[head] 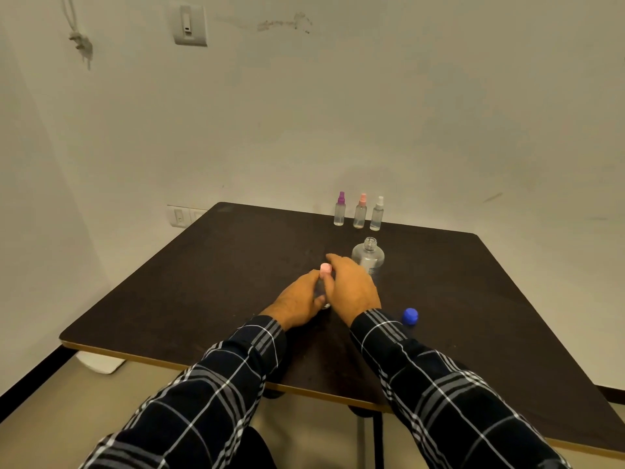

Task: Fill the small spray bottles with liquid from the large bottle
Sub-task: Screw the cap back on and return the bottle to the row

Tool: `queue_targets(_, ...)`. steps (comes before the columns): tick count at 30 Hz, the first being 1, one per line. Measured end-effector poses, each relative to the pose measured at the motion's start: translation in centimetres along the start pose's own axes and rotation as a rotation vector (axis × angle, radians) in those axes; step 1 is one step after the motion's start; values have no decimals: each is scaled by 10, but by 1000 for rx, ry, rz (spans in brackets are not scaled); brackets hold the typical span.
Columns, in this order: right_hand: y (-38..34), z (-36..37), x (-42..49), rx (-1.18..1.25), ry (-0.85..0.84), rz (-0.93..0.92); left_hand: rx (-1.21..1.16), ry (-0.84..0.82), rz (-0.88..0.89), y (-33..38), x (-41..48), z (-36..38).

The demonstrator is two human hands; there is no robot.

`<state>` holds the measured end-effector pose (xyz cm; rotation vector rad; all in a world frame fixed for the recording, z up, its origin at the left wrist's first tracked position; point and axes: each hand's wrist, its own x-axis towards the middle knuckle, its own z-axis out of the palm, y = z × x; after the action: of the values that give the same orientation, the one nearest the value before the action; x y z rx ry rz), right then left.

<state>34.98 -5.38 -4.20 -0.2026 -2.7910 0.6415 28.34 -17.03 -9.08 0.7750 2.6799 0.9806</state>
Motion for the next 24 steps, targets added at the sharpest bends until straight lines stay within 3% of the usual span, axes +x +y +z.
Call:
queue_targets(15,5,2,17,47,-81,43,-15,-9,3,0,1,0)
queue_targets(24,7,7,10,117,-20,139,-26,5,-7,3,-2,1)
